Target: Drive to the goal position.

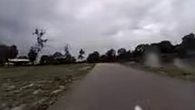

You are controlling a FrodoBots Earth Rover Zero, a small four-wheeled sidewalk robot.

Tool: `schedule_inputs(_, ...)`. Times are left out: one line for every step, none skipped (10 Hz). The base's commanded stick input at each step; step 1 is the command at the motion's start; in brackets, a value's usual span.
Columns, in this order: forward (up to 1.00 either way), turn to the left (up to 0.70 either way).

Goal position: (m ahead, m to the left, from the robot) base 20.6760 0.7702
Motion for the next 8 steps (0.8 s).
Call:
schedule_inputs(0.84, 0.03)
schedule_inputs(0.84, 0.03)
schedule_inputs(0.84, 0.03)
schedule_inputs(0.84, 0.03)
schedule_inputs(0.84, 0.03)
schedule_inputs(0.84, 0.03)
schedule_inputs(0.84, 0.03)
schedule_inputs(0.84, 0.03)
